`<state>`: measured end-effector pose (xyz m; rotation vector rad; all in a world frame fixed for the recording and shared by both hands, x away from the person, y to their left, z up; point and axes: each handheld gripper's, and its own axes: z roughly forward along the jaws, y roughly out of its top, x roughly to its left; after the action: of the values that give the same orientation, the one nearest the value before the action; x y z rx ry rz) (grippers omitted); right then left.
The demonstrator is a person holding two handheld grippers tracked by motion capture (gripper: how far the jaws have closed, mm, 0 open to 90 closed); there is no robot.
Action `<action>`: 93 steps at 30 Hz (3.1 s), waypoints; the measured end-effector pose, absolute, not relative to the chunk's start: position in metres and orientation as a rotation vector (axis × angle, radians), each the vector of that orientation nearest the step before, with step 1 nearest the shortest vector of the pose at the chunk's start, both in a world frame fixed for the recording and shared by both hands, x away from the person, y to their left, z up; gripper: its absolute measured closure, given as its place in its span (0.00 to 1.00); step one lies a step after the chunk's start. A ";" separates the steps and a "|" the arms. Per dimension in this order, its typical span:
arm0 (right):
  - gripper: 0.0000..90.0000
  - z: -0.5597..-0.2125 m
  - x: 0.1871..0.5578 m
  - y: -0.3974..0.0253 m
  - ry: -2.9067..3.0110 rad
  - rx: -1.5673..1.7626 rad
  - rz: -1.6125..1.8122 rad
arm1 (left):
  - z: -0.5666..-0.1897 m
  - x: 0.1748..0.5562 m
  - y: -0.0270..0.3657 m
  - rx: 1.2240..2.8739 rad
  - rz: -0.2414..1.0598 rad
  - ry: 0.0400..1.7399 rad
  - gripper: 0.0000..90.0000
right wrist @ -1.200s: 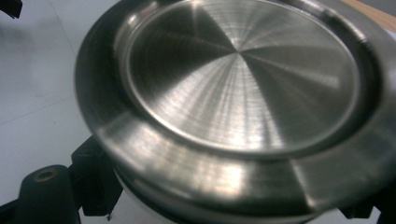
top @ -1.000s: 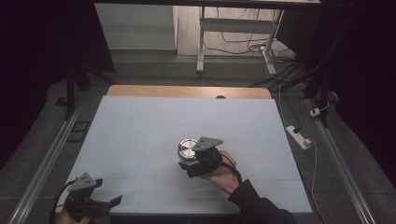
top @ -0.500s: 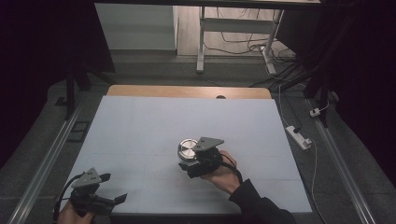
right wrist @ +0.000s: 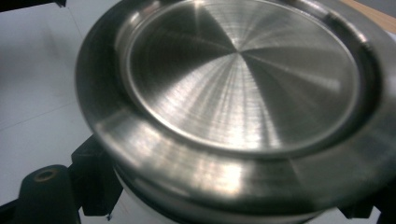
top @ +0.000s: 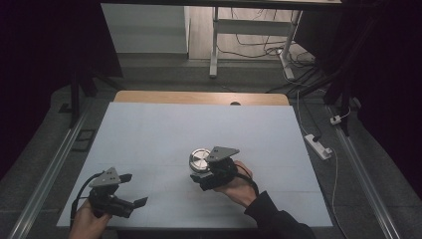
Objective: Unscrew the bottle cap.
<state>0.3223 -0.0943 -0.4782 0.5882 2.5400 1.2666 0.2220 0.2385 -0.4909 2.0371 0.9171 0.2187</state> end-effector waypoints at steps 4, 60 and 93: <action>0.16 -0.478 0.322 -0.094 2.542 0.583 1.271 | -0.485 0.231 0.229 2.043 0.221 0.885 0.00; 0.16 -0.479 0.309 -0.085 2.679 0.360 1.314 | -0.438 0.319 0.119 2.193 0.054 0.161 0.23; 0.16 -0.481 0.313 -0.088 2.661 0.456 1.316 | -0.428 0.322 0.128 2.207 0.042 0.220 0.04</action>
<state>0.3135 -0.0881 -0.4806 0.4558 2.6607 1.3158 0.3216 0.1285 -0.4276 2.2066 0.2198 0.0416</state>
